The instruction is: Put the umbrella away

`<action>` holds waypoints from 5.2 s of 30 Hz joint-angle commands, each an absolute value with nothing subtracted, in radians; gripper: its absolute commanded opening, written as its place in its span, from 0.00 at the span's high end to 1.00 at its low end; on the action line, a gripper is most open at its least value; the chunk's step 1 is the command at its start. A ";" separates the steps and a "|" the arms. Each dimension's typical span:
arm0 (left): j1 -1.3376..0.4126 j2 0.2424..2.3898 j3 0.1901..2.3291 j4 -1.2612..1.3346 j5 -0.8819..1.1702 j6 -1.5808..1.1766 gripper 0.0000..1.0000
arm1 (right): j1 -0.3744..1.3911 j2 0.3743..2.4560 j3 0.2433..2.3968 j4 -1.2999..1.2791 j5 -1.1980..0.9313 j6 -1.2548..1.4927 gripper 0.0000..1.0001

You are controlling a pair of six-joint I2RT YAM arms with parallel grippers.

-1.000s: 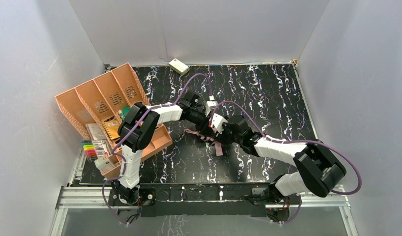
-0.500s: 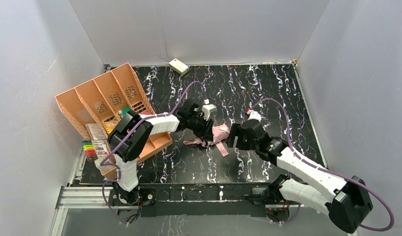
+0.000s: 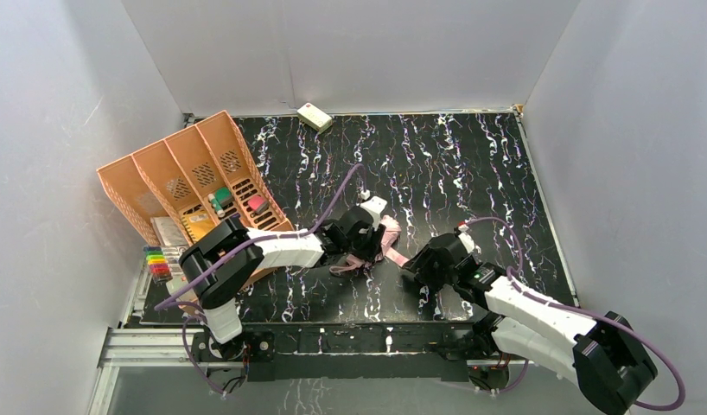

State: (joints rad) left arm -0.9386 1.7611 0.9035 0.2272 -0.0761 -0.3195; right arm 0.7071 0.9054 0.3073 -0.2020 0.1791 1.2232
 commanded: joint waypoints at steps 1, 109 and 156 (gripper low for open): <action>-0.974 1.830 0.841 0.052 -0.222 -0.336 1.00 | 0.692 0.900 0.284 -0.135 0.189 1.327 0.46; -1.129 1.922 0.804 0.132 -0.194 -0.239 1.00 | 0.478 1.232 0.294 1.104 -0.186 1.166 1.00; -1.077 1.695 0.750 0.172 0.074 0.075 0.82 | 0.399 1.259 0.553 0.079 0.196 0.822 0.53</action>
